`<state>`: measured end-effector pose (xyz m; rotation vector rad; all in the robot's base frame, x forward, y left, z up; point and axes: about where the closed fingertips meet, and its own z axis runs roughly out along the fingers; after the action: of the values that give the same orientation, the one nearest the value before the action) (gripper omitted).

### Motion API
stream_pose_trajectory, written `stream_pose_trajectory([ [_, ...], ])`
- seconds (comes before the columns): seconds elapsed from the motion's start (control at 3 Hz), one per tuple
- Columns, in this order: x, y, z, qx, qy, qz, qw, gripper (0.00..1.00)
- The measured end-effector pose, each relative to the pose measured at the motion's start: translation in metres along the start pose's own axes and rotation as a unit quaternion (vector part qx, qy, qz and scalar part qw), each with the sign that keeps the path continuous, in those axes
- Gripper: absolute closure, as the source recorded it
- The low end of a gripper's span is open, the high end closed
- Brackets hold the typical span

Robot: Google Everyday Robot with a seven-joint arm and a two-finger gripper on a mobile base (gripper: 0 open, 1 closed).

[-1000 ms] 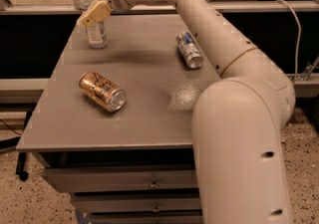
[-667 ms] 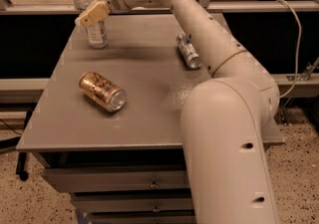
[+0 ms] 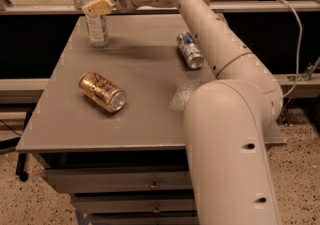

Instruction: Knock blue plastic bottle over

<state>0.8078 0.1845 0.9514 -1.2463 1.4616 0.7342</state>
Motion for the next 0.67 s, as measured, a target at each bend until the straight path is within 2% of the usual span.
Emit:
stream_pose_trajectory([
  [0.33, -0.017, 0.005, -0.021, -0.006, -0.017, -0.001, 0.9998, 0.73],
  [0.67, -0.052, 0.011, -0.06, -0.004, -0.045, -0.033, 0.9984, 0.97],
])
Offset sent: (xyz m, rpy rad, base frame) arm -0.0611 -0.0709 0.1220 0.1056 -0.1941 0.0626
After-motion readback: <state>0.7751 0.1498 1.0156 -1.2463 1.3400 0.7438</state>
